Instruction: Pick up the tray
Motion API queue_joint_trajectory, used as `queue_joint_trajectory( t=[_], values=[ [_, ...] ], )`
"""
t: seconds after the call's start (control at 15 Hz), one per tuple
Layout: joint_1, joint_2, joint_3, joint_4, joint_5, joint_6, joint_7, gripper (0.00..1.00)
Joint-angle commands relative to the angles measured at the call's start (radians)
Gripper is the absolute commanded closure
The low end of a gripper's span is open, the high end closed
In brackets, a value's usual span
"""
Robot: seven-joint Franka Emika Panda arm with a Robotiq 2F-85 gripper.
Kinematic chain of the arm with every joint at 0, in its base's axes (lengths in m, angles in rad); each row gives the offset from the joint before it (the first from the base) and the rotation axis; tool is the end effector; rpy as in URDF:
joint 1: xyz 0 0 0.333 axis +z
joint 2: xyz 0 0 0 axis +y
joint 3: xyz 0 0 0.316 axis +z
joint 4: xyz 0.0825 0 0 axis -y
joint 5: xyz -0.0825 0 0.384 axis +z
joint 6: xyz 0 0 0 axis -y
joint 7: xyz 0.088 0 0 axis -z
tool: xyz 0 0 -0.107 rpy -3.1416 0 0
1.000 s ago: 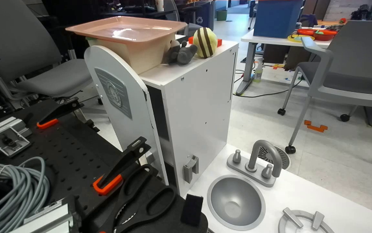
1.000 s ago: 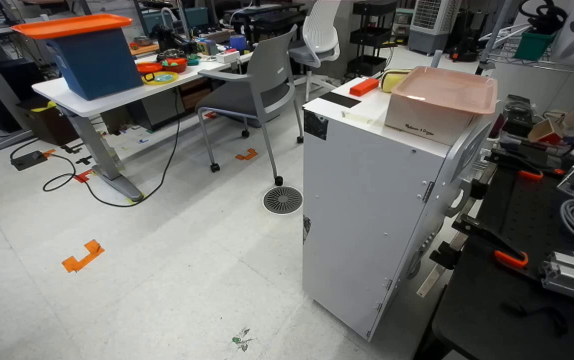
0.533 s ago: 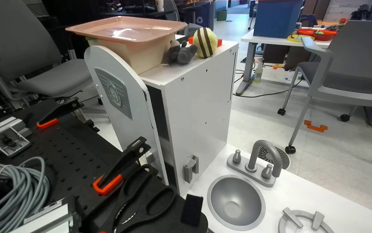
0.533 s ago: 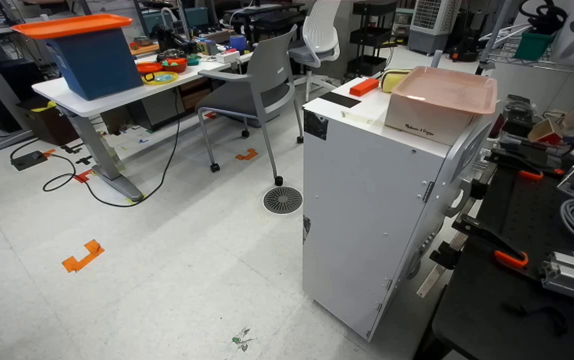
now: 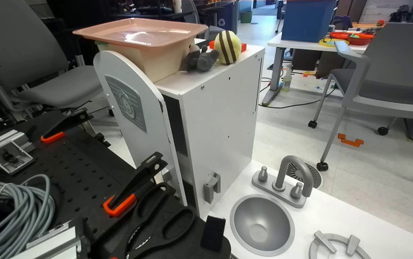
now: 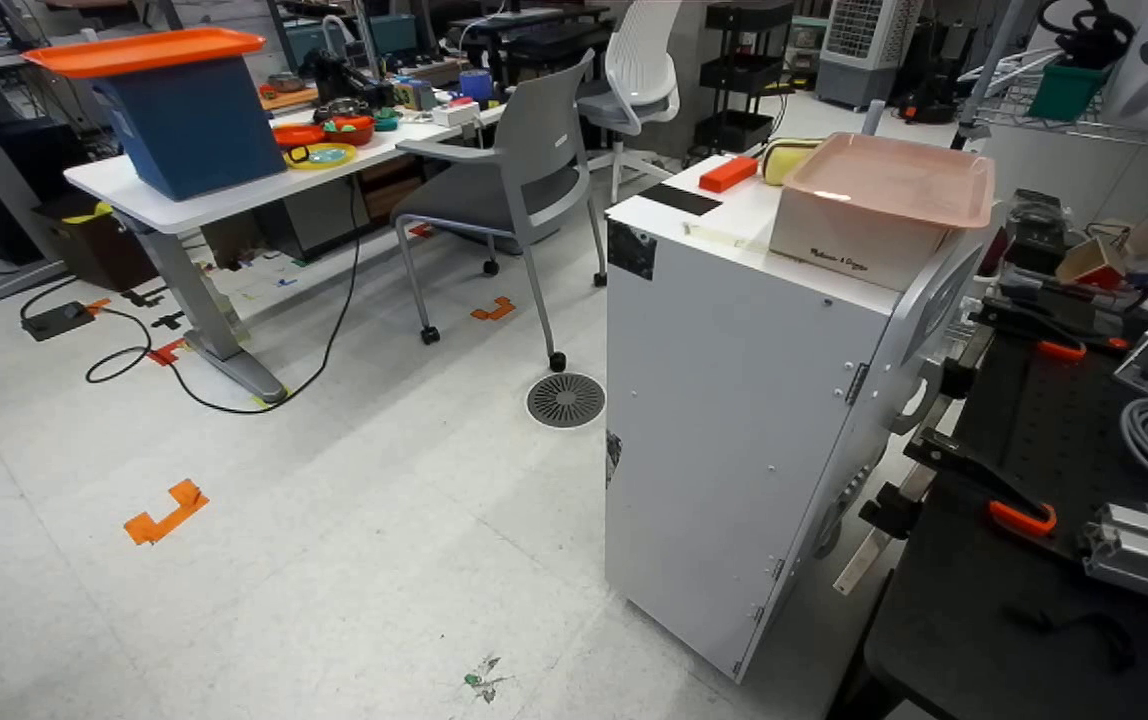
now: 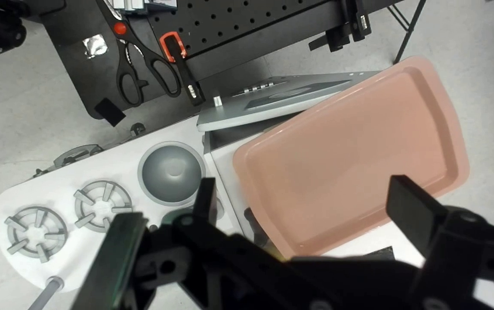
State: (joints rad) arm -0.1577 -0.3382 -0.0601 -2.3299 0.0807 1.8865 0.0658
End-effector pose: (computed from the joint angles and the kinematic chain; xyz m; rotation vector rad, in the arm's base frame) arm 0.4244 -0.0889 0.4613 -2.9991 0.4660 0.1500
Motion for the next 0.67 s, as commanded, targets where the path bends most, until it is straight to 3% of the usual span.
queue_joint_trajectory(
  t=[0.0,0.6],
  values=[
    [0.015,-0.008,-0.021,-0.014,-0.009,0.007,-0.018,0.0],
    [-0.006,-0.013,-0.053,-0.036,-0.05,0.028,-0.045,0.0]
  ],
)
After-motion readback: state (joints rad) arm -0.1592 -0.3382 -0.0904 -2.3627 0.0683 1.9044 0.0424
